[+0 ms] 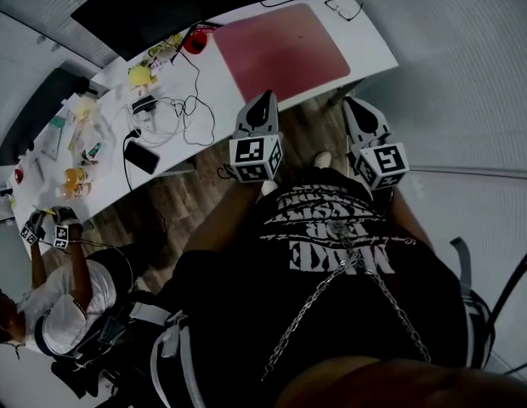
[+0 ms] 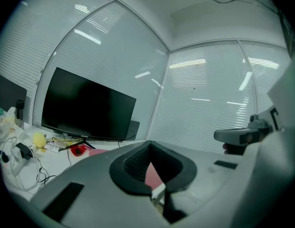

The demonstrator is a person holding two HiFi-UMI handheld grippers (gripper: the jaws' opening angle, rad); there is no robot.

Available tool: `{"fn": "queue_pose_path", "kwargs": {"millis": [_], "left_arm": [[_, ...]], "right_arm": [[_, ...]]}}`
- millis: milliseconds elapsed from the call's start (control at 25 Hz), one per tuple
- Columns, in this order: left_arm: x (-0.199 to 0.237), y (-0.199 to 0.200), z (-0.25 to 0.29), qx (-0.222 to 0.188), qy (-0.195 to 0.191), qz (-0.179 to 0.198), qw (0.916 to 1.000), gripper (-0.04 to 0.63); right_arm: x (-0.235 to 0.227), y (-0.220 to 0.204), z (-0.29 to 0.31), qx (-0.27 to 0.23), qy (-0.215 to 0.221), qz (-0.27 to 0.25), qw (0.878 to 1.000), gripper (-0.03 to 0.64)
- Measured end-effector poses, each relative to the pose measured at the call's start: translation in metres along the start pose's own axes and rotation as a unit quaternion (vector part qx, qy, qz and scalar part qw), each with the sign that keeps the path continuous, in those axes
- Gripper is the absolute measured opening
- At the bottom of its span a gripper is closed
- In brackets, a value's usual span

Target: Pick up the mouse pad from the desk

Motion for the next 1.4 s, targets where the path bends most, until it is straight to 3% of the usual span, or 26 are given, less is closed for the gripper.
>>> {"fn": "queue_pose_path", "kwargs": {"millis": [280, 560, 1040, 1400], "left_arm": [[0.028, 0.013, 0.021, -0.005, 0.028, 0.009, 0.9995, -0.002], [0.072, 0.018, 0.045, 0.005, 0.107, 0.017, 0.9941, -0.002], [0.116, 0.013, 0.155, 0.037, 0.190, -0.005, 0.9810, -0.002], [0.124, 0.036, 0.210, 0.027, 0.258, -0.008, 0.9658, -0.002]], "right_arm": [[-0.014, 0.002, 0.044, -0.010, 0.020, 0.005, 1.000, -0.003], [-0.030, -0.002, 0.124, -0.013, 0.080, 0.013, 0.997, -0.003], [-0.138, 0.006, 0.259, -0.004, 0.121, 0.025, 0.992, -0.003], [-0.197, 0.017, 0.330, -0.009, 0.178, 0.027, 0.984, -0.003]]}}
Point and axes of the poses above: the fingertips, and each gripper's own axes: z forward along the fingers, x to its left, y out of its top, the point moved 6 cm from there along -z, backward along the fingers, and after that the axes turned 6 degrees about -y, right-handed, at the moved point
